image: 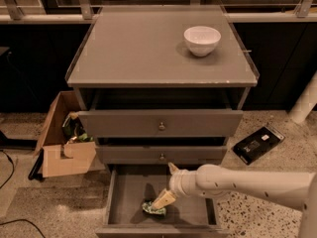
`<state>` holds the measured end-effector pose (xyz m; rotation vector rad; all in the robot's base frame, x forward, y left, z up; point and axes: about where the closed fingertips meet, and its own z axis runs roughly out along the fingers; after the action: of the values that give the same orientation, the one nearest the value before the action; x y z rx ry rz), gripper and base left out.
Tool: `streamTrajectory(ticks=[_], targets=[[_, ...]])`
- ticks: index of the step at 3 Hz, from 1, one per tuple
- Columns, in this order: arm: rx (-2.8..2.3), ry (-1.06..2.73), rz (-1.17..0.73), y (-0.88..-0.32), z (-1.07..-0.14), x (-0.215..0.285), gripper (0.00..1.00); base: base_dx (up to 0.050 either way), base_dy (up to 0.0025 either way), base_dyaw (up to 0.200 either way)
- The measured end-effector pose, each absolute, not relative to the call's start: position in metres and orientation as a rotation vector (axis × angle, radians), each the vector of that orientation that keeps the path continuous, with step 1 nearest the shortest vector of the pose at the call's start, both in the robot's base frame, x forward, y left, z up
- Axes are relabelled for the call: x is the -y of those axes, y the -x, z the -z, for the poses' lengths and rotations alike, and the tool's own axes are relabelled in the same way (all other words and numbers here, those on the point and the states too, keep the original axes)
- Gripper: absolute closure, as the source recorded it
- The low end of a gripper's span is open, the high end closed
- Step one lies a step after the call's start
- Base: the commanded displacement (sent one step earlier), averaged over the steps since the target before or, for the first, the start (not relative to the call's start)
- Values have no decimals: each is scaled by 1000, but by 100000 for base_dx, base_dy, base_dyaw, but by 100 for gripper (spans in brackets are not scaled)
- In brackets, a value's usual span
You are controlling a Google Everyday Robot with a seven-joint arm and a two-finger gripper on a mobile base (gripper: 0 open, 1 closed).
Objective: Pick green can from bottom drawer and place on counter
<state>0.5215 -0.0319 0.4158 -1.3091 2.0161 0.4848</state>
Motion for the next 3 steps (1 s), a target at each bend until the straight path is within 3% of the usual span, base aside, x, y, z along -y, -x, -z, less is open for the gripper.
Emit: streamTrajectory(ticks=[3], targets=[[-2120, 1276, -467, -532, -328, 12, 0, 0, 0, 0]])
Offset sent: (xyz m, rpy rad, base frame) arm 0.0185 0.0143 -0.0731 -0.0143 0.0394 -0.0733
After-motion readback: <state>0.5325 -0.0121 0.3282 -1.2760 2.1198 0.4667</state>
